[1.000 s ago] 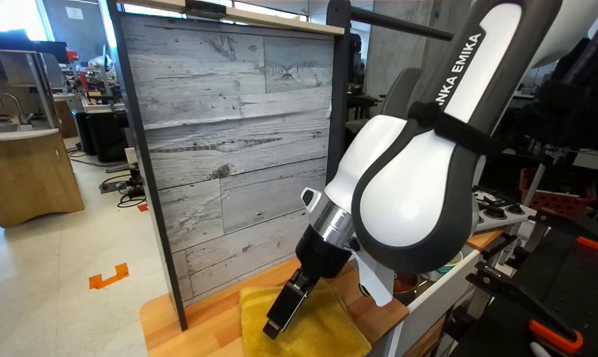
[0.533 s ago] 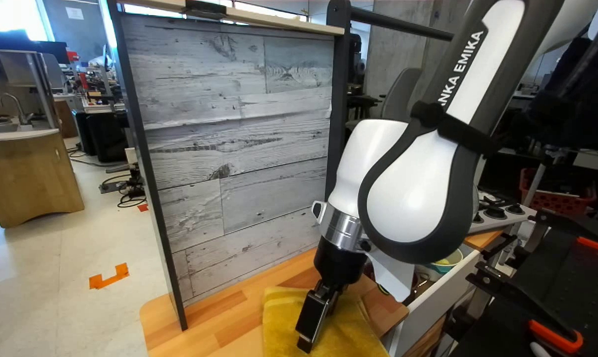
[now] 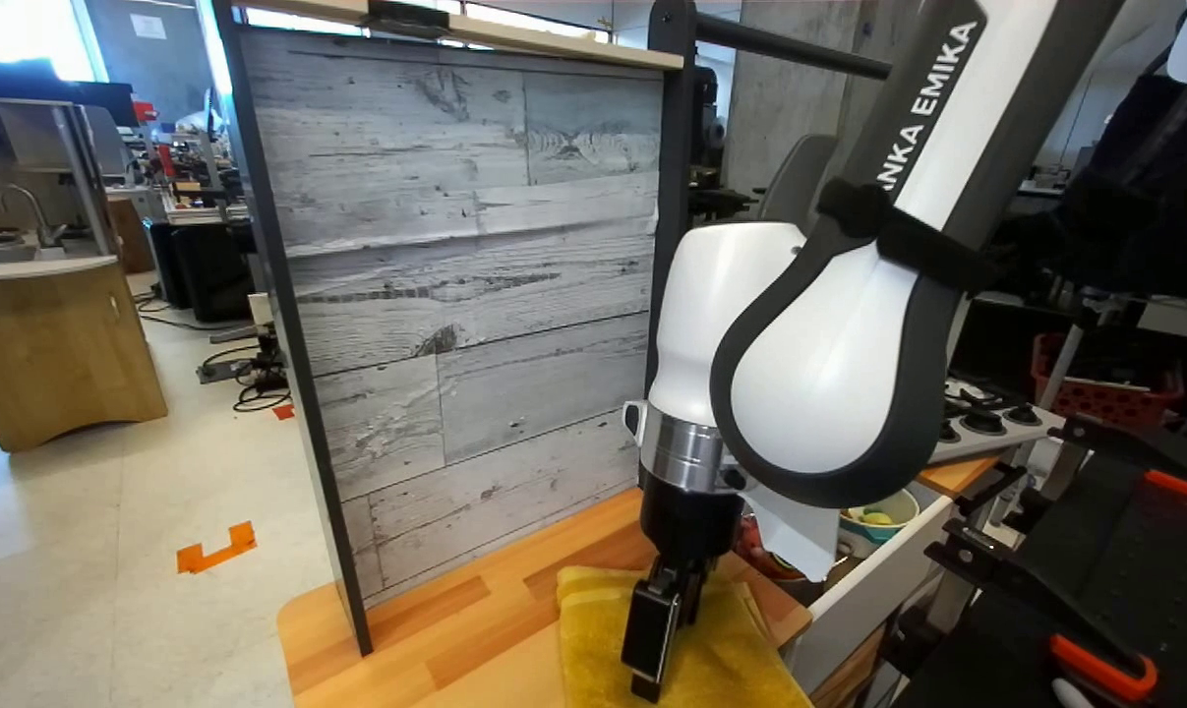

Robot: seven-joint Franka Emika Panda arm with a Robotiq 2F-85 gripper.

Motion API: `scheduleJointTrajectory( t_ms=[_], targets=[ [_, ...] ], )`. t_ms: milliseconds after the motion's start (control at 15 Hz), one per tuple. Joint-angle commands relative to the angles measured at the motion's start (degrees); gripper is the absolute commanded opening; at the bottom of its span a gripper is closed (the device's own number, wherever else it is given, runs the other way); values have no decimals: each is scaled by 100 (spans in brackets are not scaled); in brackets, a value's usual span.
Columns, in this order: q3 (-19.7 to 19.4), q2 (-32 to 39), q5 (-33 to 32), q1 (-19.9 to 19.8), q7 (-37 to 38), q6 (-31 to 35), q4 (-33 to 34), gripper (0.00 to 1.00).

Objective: Pick up the object plush toys from the counter and stove and put them in the pots, then wipe the counter

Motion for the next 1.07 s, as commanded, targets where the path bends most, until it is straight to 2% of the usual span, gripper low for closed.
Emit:
scheduleJointTrajectory(
  t_ms=[0,133,333,667,800,1000],
  targets=[
    [-181,251,-205,47,-91,450,219,100],
    [57,507,-71,-358,-135,778,490,100],
    [97,676,-52,-556,-29,1132,822,100],
    [430,1064,-150,-403,-81,943,1099,100],
    [812,1242,-288,-422,-345,553,1194,100],
    [1035,1535,-204,-209,-351,208,1663,100]
  ],
)
